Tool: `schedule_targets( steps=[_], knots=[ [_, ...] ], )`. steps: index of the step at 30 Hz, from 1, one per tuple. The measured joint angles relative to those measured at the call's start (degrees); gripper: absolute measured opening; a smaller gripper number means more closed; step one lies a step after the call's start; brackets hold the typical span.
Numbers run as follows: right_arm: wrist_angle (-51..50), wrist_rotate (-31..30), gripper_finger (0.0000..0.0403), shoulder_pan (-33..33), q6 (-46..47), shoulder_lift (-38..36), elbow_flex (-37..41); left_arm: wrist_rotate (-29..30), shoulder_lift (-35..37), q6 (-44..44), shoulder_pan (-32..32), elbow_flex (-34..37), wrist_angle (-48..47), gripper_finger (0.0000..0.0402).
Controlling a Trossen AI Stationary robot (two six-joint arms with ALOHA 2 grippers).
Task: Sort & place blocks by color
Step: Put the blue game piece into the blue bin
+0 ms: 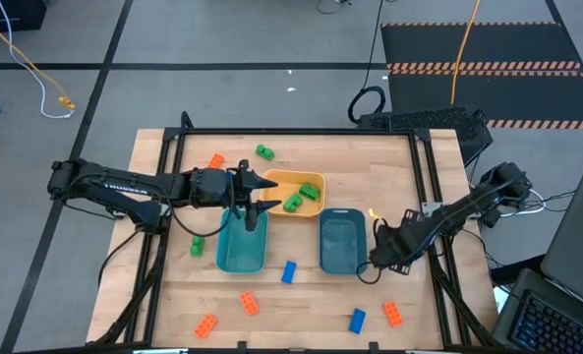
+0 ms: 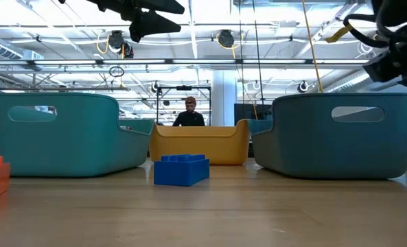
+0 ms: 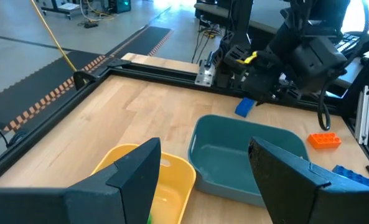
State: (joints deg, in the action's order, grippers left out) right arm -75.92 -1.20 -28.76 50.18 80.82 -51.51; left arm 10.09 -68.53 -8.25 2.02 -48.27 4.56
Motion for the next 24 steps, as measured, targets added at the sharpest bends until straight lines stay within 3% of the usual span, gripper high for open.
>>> schedule_targets(
  steps=[6, 24],
  knots=[
    [1.91, 0.03, 0.0351, -2.27, 5.23, -0.2, 2.14, -1.53, 0.22, -0.09, 0.02, 0.0, -0.04, 0.0243],
    [16.77, 2.78, 0.0339, -3.62, 15.29, -11.43, 16.9, -1.66, 3.3, 0.76, 1.86, -0.07, -2.99, 0.0243]
  ],
)
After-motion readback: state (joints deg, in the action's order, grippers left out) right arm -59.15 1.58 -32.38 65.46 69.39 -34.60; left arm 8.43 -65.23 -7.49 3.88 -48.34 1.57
